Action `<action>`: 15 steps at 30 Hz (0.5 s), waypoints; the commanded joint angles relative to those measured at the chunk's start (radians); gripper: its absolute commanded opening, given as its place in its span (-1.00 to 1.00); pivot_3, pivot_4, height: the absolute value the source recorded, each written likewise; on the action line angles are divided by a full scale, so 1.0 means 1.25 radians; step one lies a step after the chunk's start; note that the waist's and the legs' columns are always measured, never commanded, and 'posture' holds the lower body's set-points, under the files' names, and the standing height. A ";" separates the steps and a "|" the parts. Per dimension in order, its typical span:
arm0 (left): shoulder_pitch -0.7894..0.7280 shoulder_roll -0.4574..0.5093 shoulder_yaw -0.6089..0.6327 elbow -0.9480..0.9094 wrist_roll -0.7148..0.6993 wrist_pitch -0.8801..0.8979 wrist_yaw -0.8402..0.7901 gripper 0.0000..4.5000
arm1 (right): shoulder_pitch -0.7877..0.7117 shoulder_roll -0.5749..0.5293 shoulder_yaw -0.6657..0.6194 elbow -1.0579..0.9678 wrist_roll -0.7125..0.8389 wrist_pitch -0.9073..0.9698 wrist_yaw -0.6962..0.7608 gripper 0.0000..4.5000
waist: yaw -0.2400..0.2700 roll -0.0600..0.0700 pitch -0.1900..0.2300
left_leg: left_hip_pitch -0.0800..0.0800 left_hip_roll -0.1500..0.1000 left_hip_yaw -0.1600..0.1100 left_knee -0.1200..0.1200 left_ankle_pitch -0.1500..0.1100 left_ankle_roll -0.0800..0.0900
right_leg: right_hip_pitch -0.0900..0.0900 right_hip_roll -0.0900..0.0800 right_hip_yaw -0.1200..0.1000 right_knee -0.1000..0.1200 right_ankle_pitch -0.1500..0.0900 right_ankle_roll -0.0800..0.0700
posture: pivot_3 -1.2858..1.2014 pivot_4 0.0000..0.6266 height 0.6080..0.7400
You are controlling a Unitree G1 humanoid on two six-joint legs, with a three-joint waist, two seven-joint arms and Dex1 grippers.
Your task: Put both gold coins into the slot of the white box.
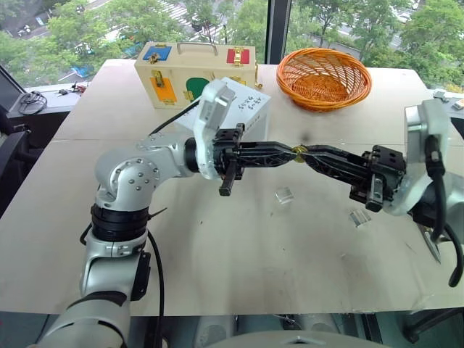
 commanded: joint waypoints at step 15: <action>-0.124 0.113 0.156 0.080 0.042 0.019 0.258 -1.00 | 0.293 -0.178 -0.330 0.006 -0.343 -0.139 0.341 0.98 | 0.010 0.000 0.000 | 0.000 0.000 0.000 0.000 0.000 0.000 | 0.000 0.000 0.000 -0.001 0.000 0.001 | 0.03 -0.52 1.00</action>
